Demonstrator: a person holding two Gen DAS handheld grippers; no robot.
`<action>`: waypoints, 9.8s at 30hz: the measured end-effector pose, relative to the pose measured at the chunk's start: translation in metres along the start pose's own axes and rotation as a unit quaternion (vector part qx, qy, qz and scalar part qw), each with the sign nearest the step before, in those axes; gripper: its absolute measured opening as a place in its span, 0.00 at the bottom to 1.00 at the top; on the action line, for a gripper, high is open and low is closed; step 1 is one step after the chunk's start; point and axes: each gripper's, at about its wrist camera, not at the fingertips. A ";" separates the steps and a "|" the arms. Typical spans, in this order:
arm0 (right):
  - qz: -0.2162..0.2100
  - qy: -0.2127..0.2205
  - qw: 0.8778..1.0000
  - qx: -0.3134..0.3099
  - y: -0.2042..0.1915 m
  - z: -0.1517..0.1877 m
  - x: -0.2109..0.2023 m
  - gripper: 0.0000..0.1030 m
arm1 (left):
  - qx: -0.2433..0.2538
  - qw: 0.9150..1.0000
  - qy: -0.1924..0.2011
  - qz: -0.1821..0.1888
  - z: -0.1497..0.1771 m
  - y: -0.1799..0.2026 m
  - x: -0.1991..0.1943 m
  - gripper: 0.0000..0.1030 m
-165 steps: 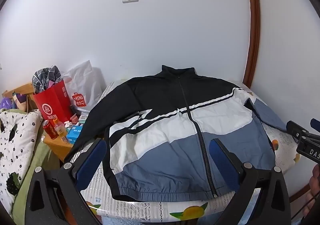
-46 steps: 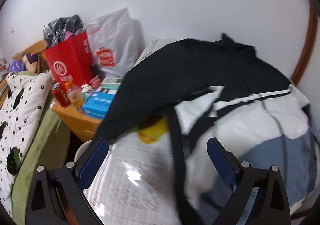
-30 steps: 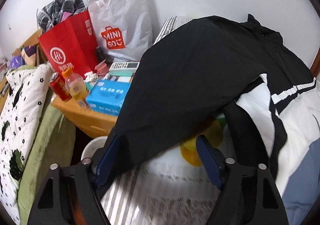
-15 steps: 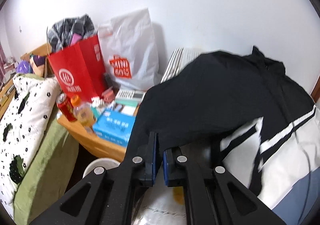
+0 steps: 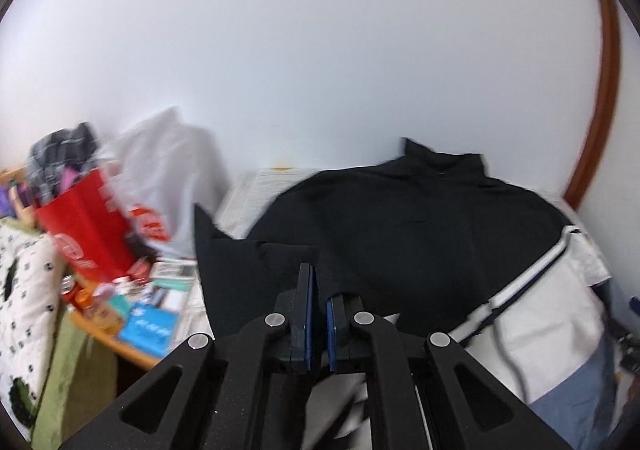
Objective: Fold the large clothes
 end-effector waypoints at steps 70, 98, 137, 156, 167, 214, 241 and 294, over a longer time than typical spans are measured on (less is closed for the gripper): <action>-0.118 -0.020 0.993 0.010 -0.128 -0.082 0.178 0.11 | -0.065 0.989 -0.133 0.029 0.149 -0.078 -0.008 0.68; -0.273 -0.016 0.946 -0.174 -0.311 -0.016 0.111 0.11 | -0.079 0.990 -0.116 0.003 0.141 -0.088 -0.044 0.70; 0.072 0.026 0.996 0.054 0.133 0.052 0.028 0.67 | -0.037 0.993 -0.108 0.032 0.097 0.005 -0.037 0.70; 0.199 -0.082 0.975 0.048 0.253 0.177 -0.026 0.72 | -0.017 0.995 -0.096 0.011 0.104 0.028 -0.064 0.70; 0.239 -0.074 0.966 0.064 0.266 0.158 -0.020 0.10 | -0.018 0.993 -0.110 -0.025 0.129 -0.007 -0.063 0.70; -0.104 0.029 0.985 -0.137 -0.187 -0.044 0.112 0.74 | -0.062 0.992 -0.104 -0.039 0.114 -0.081 -0.042 0.71; 0.008 0.034 0.999 -0.020 0.044 -0.011 -0.027 0.77 | 0.026 0.995 -0.065 0.066 0.039 0.083 -0.037 0.71; 0.024 0.012 0.999 0.026 0.074 -0.005 0.051 0.73 | -0.002 0.993 -0.078 0.084 0.008 0.074 0.100 0.11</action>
Point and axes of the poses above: each gripper's, at about its wrist camera, not at the fingertips, and x roughly the way its jaws point, y to its right, z to its underside, and after that the axes turned 11 degrees about y, right-handed
